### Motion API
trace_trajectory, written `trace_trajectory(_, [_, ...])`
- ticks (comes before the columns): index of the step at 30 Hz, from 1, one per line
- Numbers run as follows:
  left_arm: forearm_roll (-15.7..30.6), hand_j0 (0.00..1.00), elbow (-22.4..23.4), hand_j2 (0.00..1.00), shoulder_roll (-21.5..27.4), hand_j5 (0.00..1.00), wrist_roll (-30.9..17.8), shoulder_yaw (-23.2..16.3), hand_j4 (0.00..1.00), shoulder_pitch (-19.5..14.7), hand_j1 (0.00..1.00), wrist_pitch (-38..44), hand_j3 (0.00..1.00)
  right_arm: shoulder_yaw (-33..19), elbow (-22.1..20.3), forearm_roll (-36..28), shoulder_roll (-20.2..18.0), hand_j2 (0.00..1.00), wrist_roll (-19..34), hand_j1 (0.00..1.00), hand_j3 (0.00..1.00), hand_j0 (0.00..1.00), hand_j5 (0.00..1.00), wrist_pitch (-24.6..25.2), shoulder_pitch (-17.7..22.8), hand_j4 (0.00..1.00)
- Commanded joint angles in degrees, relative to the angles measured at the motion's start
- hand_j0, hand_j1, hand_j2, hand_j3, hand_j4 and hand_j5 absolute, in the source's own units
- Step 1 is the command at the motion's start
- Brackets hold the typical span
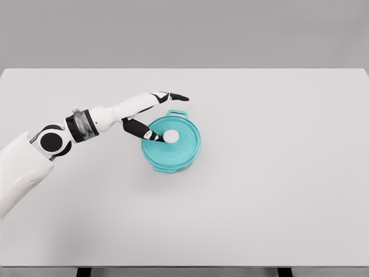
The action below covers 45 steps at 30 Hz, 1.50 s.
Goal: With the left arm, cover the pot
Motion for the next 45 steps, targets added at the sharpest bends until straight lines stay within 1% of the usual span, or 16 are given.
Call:
trace_trajectory(1, [0.5,1.0,0.1,1.0,0.0,1.0,0.0,0.1,1.0,0.0,1.0,0.1,1.0,0.0,0.0,0.0,0.0,1.0,0.0,1.0,1.0,1.0,1.0,0.0,0.0,1.0])
trace_trajectory(16, [1.5,1.0,-0.1,1.0,0.5,1.0,0.0,0.3,1.0,0.0,1.0,0.1,1.0,0.0,0.0,0.0,0.0,1.0,-0.1,1.0,1.0,1.0,1.0,0.0,0.0,1.0])
trace_trajectory(21, [2.6,1.0,-0.2,1.0,0.6,1.0,0.0,0.2,1.0,0.0,1.0,0.1,1.0,0.0,0.0,0.0,0.0,1.0,0.0,1.0,1.0,1.0,1.0,0.0,0.0,1.0])
trace_trajectory(35, [4.4,1.0,-0.5,1.0,3.0,1.0,-0.1,0.3,1.0,-0.3,1.0,0.1,1.0,0.0,0.0,0.0,0.0,1.0,0.0,1.0,1.0,1.0,1.0,0.0,0.0,1.0])
trace_trajectory(36, [5.6,1.0,-1.1,1.0,3.9,1.0,-0.2,0.2,1.0,-1.0,1.0,0.1,1.0,0.0,0.0,0.0,0.0,1.0,0.0,1.0,1.0,1.0,1.0,0.0,0.0,1.0])
trace_trajectory(38, [9.0,1.0,-3.3,1.0,8.5,1.0,-0.6,0.1,1.0,-1.7,1.0,0.1,1.0,0.0,0.0,0.0,0.0,1.0,0.0,1.0,1.0,1.0,1.0,0.0,0.0,1.0])
trace_trajectory(40, [10.0,1.0,-4.9,1.0,11.3,1.0,-0.5,0.2,1.0,-1.8,1.0,0.1,1.0,0.0,0.0,0.0,0.0,1.0,0.0,1.0,1.0,1.0,1.0,0.0,0.0,1.0])
trace_trajectory(41, [10.9,1.0,-6.6,1.0,13.7,1.0,-0.6,0.4,1.0,-1.5,1.0,0.1,1.0,0.0,0.0,0.0,0.0,1.0,0.0,1.0,1.0,1.0,1.0,0.0,0.0,1.0])
trace_trajectory(42, [13.1,1.0,-9.2,1.0,18.0,1.0,-0.6,0.4,1.0,-1.0,1.0,0.1,1.0,0.0,0.0,0.0,0.0,1.0,0.0,1.0,1.0,1.0,1.0,0.0,0.0,1.0])
trace_trajectory(43, [14.5,1.0,-10.6,1.0,21.7,1.0,-0.6,0.4,1.0,-0.3,1.0,0.1,1.0,0.0,0.0,0.0,0.0,1.0,0.0,1.0,1.0,1.0,1.0,0.0,0.0,1.0])
trace_trajectory(44, [14.5,1.0,-11.2,1.0,23.2,1.0,-0.6,0.4,1.0,0.8,1.0,0.1,1.0,0.0,0.0,0.0,0.0,1.0,0.0,1.0,1.0,1.0,1.0,0.0,0.0,1.0])
trace_trajectory(45, [14.5,1.0,-11.2,1.0,23.5,1.0,-0.5,0.4,1.0,1.1,1.0,0.1,1.0,0.0,0.0,0.0,0.0,1.0,0.0,1.0,1.0,1.0,1.0,0.0,0.0,1.0])
